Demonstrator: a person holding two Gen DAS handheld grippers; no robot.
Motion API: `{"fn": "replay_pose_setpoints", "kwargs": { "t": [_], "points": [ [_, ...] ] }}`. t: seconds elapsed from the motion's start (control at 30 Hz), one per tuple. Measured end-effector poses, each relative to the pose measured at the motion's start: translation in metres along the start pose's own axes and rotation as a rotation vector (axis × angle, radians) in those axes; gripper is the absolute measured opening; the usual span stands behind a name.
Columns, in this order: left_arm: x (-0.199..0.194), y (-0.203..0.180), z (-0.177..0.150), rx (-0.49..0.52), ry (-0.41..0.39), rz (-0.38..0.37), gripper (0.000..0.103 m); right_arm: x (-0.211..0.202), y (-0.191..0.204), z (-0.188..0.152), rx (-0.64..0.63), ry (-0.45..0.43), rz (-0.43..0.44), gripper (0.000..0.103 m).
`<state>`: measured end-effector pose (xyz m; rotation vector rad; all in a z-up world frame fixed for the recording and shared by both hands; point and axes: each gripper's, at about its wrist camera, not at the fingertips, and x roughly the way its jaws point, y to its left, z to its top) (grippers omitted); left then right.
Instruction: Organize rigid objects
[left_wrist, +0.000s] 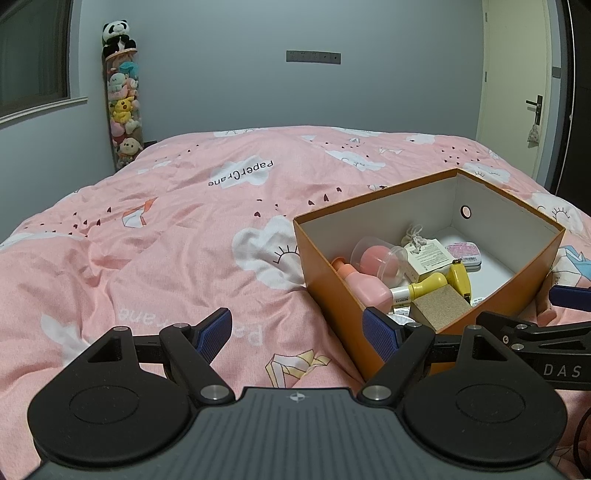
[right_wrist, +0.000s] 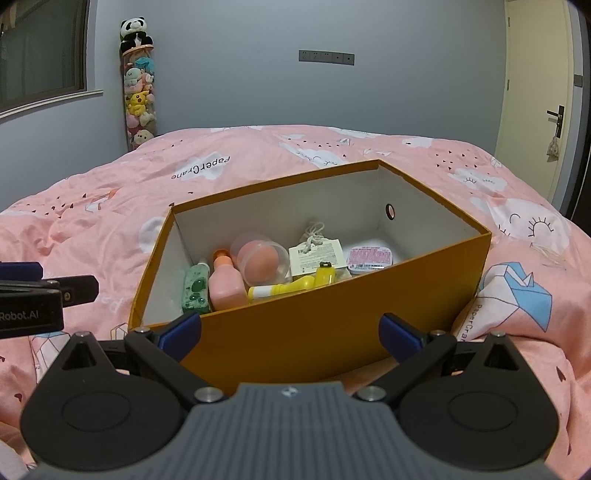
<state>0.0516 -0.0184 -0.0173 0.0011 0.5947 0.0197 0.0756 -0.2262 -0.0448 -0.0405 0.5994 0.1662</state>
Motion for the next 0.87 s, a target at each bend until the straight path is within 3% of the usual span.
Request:
{"fn": "replay_pose_setpoints", "kwargs": {
  "t": [0.87],
  "points": [
    [-0.0035,-0.0020,0.0018,-0.006,-0.009,0.003,0.094,0.0012,-0.0002,0.0004,0.001,0.009,0.009,0.100]
  ]
}}
